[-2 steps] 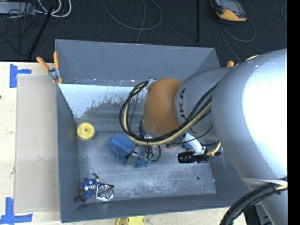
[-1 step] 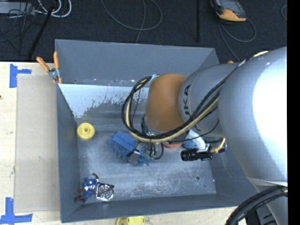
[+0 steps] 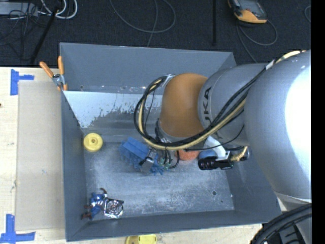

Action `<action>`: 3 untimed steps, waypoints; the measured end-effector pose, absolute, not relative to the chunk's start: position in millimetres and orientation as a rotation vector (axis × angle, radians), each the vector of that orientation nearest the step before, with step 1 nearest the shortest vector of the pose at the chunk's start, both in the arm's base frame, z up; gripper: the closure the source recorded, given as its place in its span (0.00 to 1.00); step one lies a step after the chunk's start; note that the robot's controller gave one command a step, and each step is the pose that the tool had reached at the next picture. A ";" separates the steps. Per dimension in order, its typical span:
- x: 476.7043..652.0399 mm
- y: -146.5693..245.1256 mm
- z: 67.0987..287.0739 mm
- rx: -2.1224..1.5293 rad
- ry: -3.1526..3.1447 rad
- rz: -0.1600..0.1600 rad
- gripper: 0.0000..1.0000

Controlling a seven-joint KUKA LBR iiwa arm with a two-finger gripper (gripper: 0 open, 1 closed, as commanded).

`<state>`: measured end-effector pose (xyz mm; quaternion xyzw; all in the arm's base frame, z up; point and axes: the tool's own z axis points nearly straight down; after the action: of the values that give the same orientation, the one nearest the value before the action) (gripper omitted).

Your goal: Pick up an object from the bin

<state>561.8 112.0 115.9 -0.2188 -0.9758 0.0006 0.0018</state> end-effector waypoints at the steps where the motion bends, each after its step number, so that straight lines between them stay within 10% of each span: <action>1: 562.3 111.9 128.6 -0.686 -3.066 0.000 1.00; 3: 562.1 111.6 150.9 -0.685 -3.066 0.000 1.00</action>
Offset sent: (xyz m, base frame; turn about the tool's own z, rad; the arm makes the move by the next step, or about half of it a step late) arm 0.0000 -0.0001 0.0474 0.0000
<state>562.1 111.6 150.9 -0.2180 -0.9760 -0.0001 0.0000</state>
